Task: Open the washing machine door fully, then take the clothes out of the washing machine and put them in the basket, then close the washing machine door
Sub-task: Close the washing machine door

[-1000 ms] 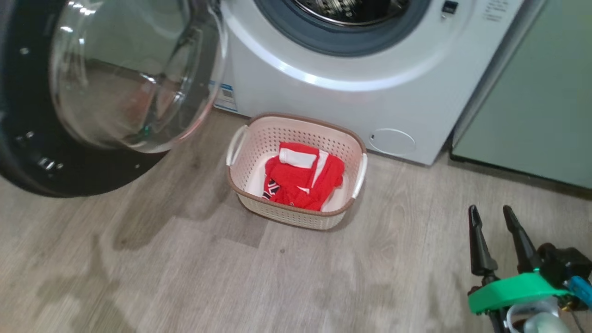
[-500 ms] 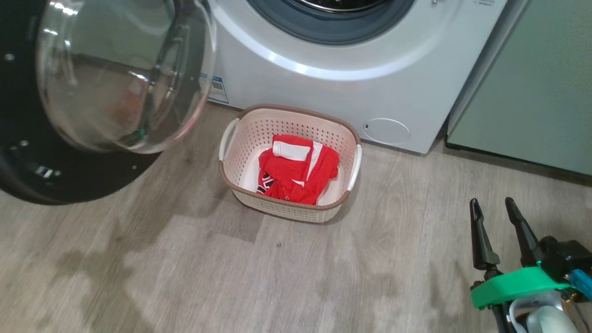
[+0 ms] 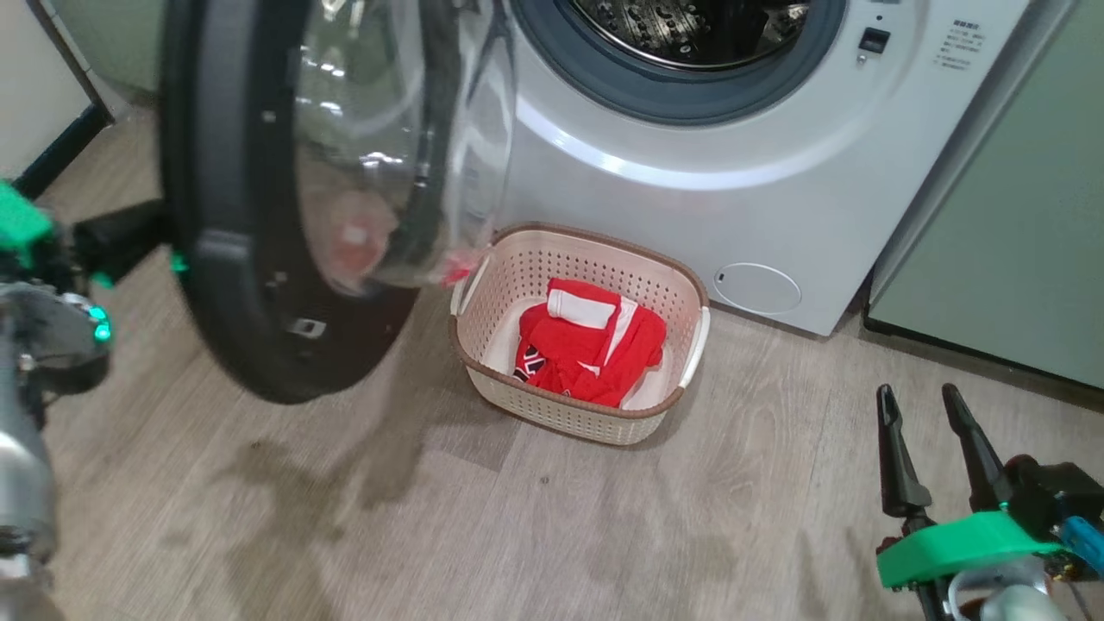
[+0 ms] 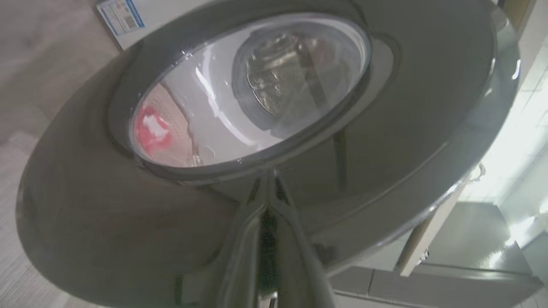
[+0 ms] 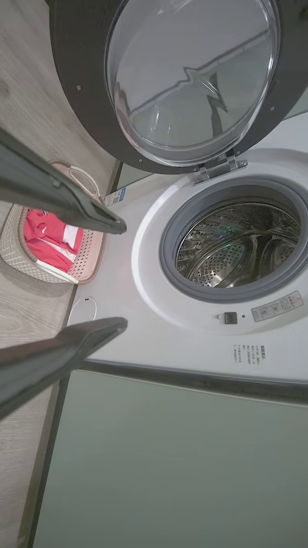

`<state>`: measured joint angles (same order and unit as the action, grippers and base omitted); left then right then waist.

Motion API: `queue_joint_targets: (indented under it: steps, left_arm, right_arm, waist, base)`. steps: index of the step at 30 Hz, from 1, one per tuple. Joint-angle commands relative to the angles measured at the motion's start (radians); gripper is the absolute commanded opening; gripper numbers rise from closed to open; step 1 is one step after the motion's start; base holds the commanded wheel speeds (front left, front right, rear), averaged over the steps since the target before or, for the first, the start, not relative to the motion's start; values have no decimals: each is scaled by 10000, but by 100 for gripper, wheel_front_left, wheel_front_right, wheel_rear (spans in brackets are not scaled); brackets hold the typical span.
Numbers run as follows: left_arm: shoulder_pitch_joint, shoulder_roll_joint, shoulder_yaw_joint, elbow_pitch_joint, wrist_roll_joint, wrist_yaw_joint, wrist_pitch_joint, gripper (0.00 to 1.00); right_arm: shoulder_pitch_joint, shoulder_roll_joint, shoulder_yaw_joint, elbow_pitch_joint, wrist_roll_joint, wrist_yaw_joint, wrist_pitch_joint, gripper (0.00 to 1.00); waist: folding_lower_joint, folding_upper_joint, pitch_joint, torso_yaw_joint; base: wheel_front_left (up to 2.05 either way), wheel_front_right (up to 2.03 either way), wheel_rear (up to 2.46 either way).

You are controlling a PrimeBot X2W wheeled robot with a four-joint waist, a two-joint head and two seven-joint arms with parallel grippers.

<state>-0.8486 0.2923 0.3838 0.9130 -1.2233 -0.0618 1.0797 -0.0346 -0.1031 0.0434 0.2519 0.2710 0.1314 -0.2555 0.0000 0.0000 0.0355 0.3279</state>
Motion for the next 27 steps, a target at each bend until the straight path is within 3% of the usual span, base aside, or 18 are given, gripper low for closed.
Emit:
queue_joint_targets:
  steps: [1,3,4,9,13,18,27]
  left_arm:
    - [-89,213,37,-516,-136,-31,291,0]
    - [13,21,-33,-744,-187,-17,474,0]
    - [240,-422,-123,-1245,-324,57,734,0]
    - [897,-1556,-205,-2533,-619,454,864,0]
    - [1459,-2134,-488,-3505,-714,638,832,0]
    - [1941,-2368,-912,-4157,-735,755,244,0]
    - [1757,-2411,-904,-3983,-980,740,-950,0]
  right_arm:
    - [-102,-82,142,-322,-52,-7,-63,100]
    - [-90,-76,133,-328,-47,-7,-63,100]
    - [-68,-61,123,-337,-39,-7,-63,100]
    - [-56,-61,141,-337,-22,-7,-63,100]
    - [-109,-80,126,-304,-2,-7,-63,100]
    - [-201,-81,186,-273,31,-7,-63,100]
    - [-303,-69,160,-278,38,-7,-63,100]
  waist:
    - [0,0,-17,32]
    - [0,0,-19,50]
    - [0,0,-22,56]
    - [0,0,11,-134]
    - [0,0,43,-485]
    - [0,0,89,-1189]
    - [0,0,283,-3052]
  base:
    - [0,0,0]
    - [0,0,0]
    - [0,0,0]
    - [0,0,0]
    - [0,0,0]
    - [0,0,0]
    - [0,0,0]
